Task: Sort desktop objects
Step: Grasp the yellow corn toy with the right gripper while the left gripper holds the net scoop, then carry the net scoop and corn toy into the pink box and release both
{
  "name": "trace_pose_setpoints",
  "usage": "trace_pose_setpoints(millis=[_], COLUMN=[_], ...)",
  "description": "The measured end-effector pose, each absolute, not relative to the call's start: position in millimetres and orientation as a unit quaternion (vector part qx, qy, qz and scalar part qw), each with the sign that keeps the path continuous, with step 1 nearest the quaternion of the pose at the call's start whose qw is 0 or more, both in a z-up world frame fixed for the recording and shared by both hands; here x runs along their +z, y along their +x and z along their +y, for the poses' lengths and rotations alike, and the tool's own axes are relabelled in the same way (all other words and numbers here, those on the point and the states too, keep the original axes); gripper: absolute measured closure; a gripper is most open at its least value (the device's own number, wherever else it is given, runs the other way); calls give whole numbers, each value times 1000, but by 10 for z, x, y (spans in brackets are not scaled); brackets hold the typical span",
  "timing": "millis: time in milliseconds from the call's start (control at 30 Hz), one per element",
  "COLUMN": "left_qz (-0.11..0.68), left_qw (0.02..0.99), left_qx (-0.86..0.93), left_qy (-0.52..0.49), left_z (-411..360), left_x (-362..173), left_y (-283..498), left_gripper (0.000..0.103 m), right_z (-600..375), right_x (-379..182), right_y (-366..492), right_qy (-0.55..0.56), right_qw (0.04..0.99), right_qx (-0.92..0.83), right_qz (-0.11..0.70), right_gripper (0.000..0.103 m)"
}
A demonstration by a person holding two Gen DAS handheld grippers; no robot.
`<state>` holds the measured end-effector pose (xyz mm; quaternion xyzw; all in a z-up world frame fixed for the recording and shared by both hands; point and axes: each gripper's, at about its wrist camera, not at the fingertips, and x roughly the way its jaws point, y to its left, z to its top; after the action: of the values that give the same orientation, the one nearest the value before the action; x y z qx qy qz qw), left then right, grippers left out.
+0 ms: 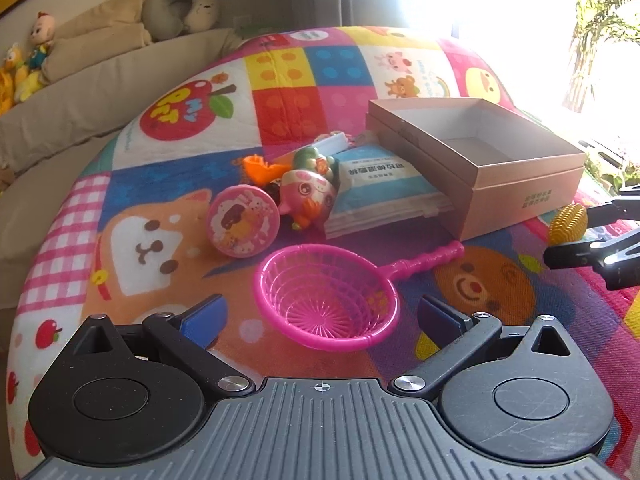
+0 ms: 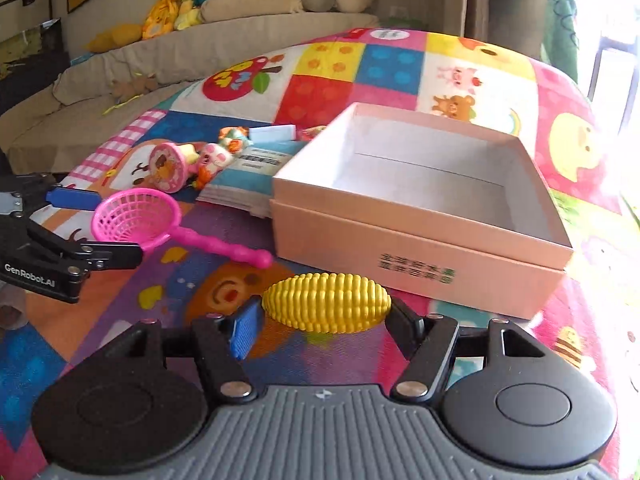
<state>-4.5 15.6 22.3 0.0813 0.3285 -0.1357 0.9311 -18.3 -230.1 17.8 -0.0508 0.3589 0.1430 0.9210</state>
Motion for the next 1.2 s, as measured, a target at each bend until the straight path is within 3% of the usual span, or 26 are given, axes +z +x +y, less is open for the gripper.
trace_pose_setpoints(millis=[367, 600, 633, 700, 867, 1033, 1200], left_qz=[363, 322, 313, 302, 302, 303, 304], left_qw=[902, 900, 905, 910, 909, 908, 910], left_qx=[-220, -250, -235, -214, -219, -217, -212], left_qy=[84, 154, 167, 186, 188, 189, 184], left_z=[18, -173, -187, -215, -229, -222, -148], left_x=[133, 223, 229, 226, 246, 223, 243], left_y=[-51, -378, -375, -351, -271, -257, -220], left_gripper=[0, 0, 0, 0, 0, 0, 0], right_z=[-2689, -2852, -2868, -2875, -3081, -3295, -3113], right_x=[52, 169, 150, 119, 261, 355, 364], right_y=[-339, -306, -294, -286, -211, 145, 424], right_qy=[-29, -25, -21, -18, 32, 101, 104], right_qw=[918, 927, 923, 918, 940, 942, 939], right_qx=[107, 92, 97, 103, 70, 57, 79], right_qz=[380, 363, 371, 381, 332, 316, 319], right_gripper=[36, 35, 34, 19, 0, 0, 0])
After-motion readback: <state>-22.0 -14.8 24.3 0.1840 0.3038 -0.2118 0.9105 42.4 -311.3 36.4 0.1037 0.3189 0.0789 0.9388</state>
